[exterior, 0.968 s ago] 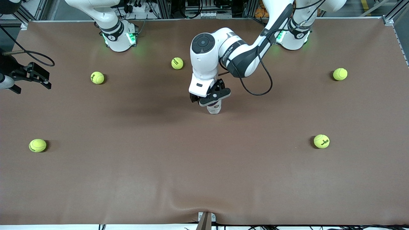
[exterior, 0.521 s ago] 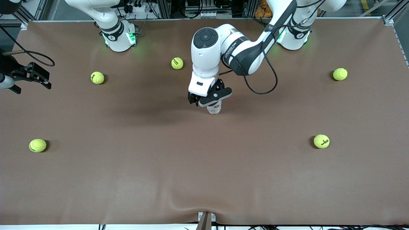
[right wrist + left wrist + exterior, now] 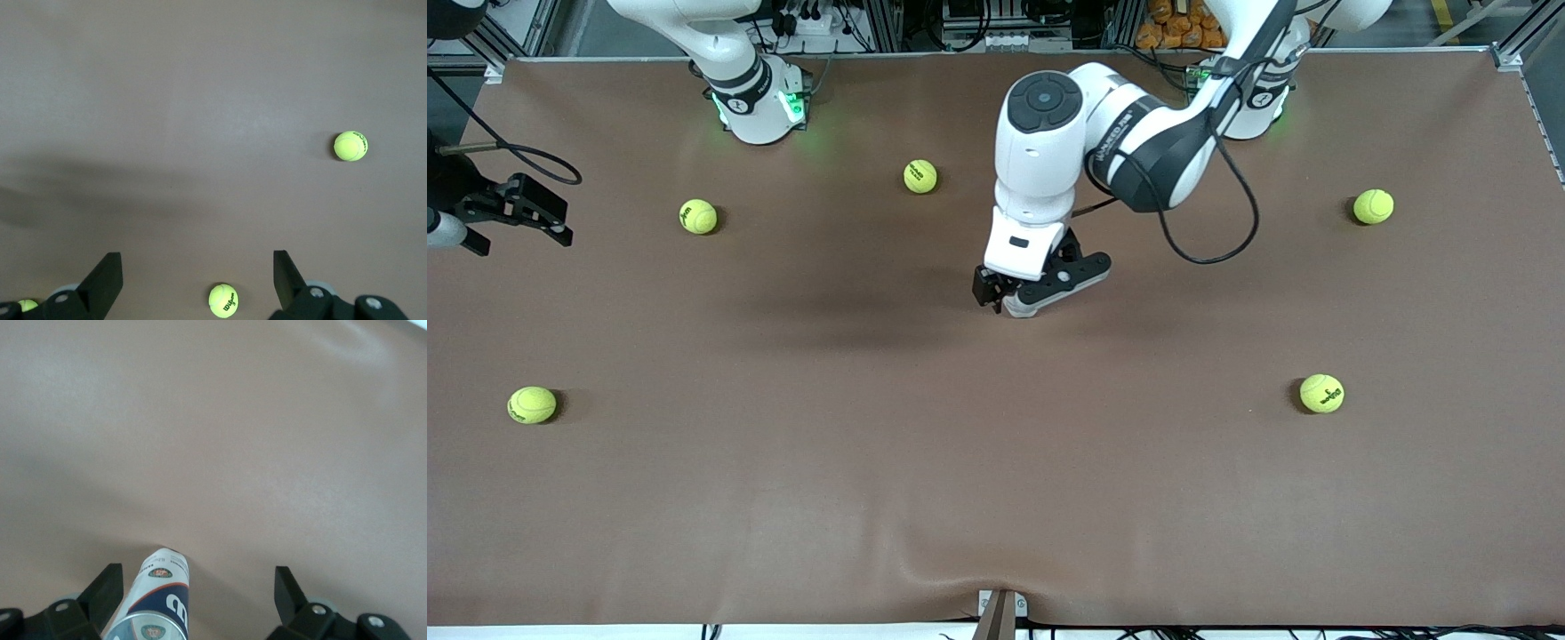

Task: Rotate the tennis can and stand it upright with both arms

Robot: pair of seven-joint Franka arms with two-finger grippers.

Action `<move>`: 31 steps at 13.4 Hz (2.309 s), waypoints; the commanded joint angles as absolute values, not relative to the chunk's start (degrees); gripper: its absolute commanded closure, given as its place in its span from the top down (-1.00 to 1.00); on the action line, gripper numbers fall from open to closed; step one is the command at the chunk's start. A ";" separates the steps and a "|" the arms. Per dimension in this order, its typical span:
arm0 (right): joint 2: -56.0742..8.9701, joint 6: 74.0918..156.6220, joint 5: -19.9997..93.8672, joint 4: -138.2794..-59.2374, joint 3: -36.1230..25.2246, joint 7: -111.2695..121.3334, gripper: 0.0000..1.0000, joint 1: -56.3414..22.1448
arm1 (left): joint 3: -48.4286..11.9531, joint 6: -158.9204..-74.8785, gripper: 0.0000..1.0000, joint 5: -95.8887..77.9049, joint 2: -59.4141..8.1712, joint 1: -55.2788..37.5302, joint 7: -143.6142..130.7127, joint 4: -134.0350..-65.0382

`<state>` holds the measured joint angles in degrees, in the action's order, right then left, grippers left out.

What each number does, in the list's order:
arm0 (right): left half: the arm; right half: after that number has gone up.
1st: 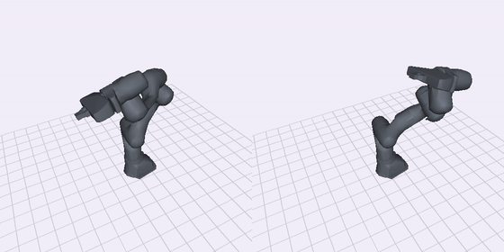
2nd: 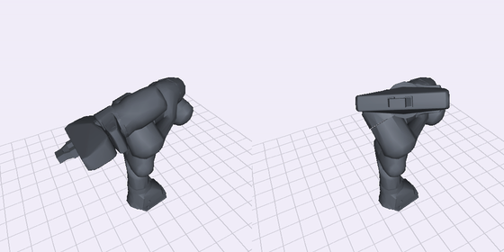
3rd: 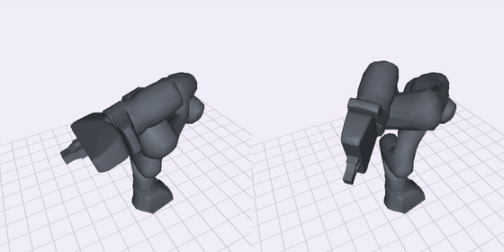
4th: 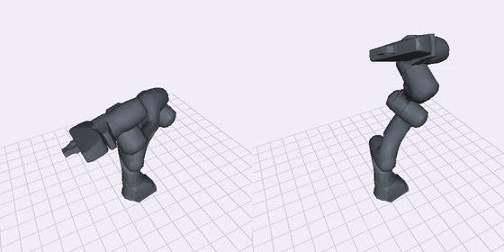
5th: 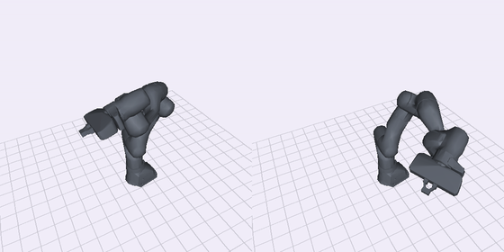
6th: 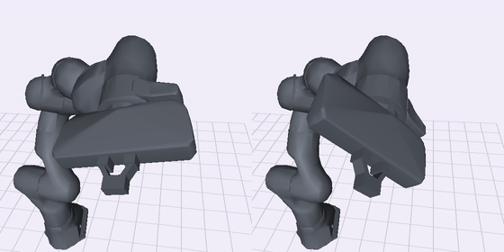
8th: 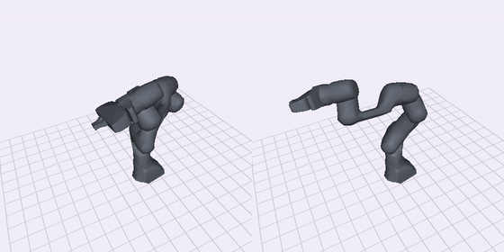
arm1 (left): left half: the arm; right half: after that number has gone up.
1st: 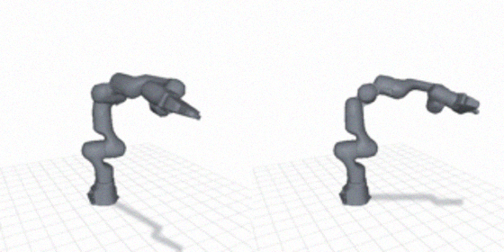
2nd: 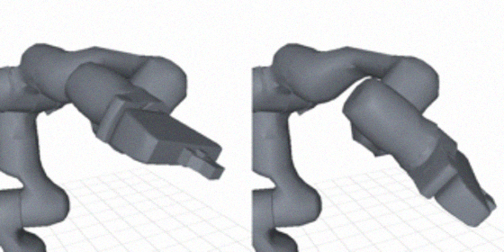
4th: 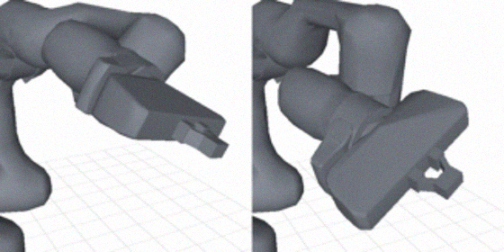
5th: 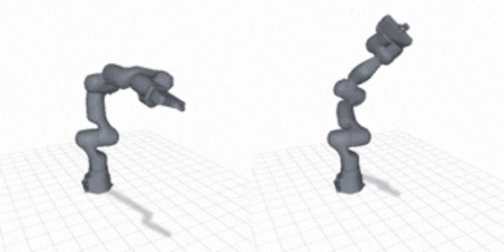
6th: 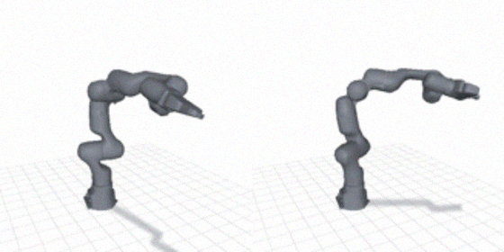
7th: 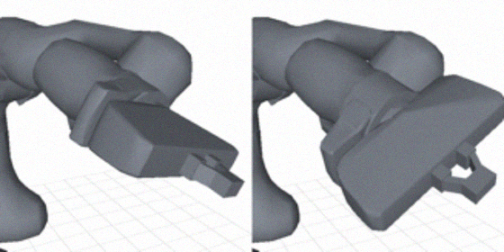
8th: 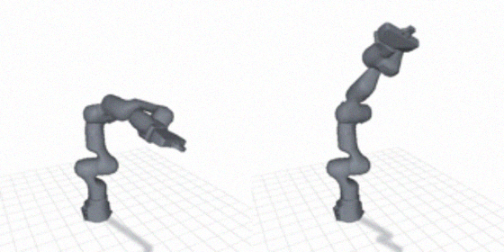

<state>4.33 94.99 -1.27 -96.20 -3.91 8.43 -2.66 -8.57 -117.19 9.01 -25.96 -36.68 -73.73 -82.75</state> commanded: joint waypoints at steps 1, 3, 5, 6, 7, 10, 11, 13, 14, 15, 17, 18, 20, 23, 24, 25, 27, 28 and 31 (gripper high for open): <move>5.36 94.04 -1.14 -96.06 -4.48 7.29 1.00 -2.99 | -8.88 -115.23 1.00 9.84 -23.04 -34.20 -70.33 -82.97; 5.62 93.43 -0.88 -95.98 -4.66 7.29 1.00 -2.90 | -8.96 -112.33 1.00 9.76 -21.72 -31.57 -64.28 -82.97; 6.41 93.43 0.43 -95.98 -4.66 7.29 1.00 -2.81 | -8.88 -109.88 1.00 8.88 -20.13 -29.11 -60.05 -82.97; 6.59 93.34 0.53 -95.98 -4.66 7.29 1.00 -2.73 | -8.88 -109.25 1.00 8.88 -19.34 -27.53 -57.68 -83.06; 6.59 93.25 0.53 -95.98 -4.66 7.29 1.00 -2.72 | -8.96 -108.73 1.00 8.88 -18.64 -25.68 -55.13 -83.23; 6.59 93.16 0.53 -96.06 -4.66 7.29 1.00 -2.55 | -8.79 -104.86 1.00 8.88 -17.05 -22.43 -46.69 -83.14; 6.50 93.16 0.53 -96.06 -4.57 7.29 1.00 -2.64 | -9.83 -104.68 1.00 8.70 -16.18 -18.84 -44.58 -83.32; 6.50 93.08 0.53 -95.98 -4.48 7.29 1.00 -2.64 | -11.86 -102.67 1.00 7.30 -14.60 -14.09 -37.31 -83.67; 6.59 93.08 0.53 -95.98 -4.31 7.38 1.00 -2.64 | -12.30 -101.79 1.00 6.51 -13.28 -11.10 -33.79 -84.37; 6.59 93.08 0.53 -95.98 -4.13 7.38 1.00 -2.64 | -13.78 -101.43 1.00 5.46 -11.88 -8.03 -30.18 -85.33; 6.59 93.08 0.53 -95.98 -3.96 7.38 1.00 -2.64 | -14.76 -100.12 1.00 4.57 -9.85 -4.32 -24.72 -85.87; 6.59 92.99 0.53 -95.98 -3.87 7.47 1.00 -2.64 | -14.77 -98.98 1.00 4.57 -8.89 -3.52 -23.31 -85.96; 6.59 92.64 0.53 -95.98 -3.61 7.47 1.00 -2.55 | -14.68 -97.39 1.00 4.48 -6.61 -2.29 -20.58 -86.31; 6.68 92.11 0.61 -95.71 -3.25 7.38 1.00 -2.29 | -12.40 -92.21 1.00 3.78 -3.27 -2.81 -18.47 -85.78; 6.68 92.02 0.53 -95.71 -3.25 7.38 1.00 -2.29 | -11.87 -89.24 1.00 3.17 -2.21 -2.64 -17.06 -85.69; 6.77 91.93 0.61 -95.71 -3.25 7.38 1.00 -2.29 | -11.00 -86.16 1.00 2.03 -0.98 -2.55 -16.62 -85.61; 6.68 91.85 0.53 -95.71 -3.34 7.38 1.00 -2.29 | -8.63 -84.03 1.00 1.32 0.61 -2.29 -13.38 -85.60; 6.77 91.85 0.61 -95.71 -3.34 7.38 1.00 -2.20 | -7.05 -83.85 1.00 1.32 1.14 -2.37 -10.31 -85.52; 6.77 91.85 0.62 -95.71 -3.34 7.56 1.00 -1.76 | -5.80 -79.29 1.00 1.32 3.34 -2.90 -9.40 -85.61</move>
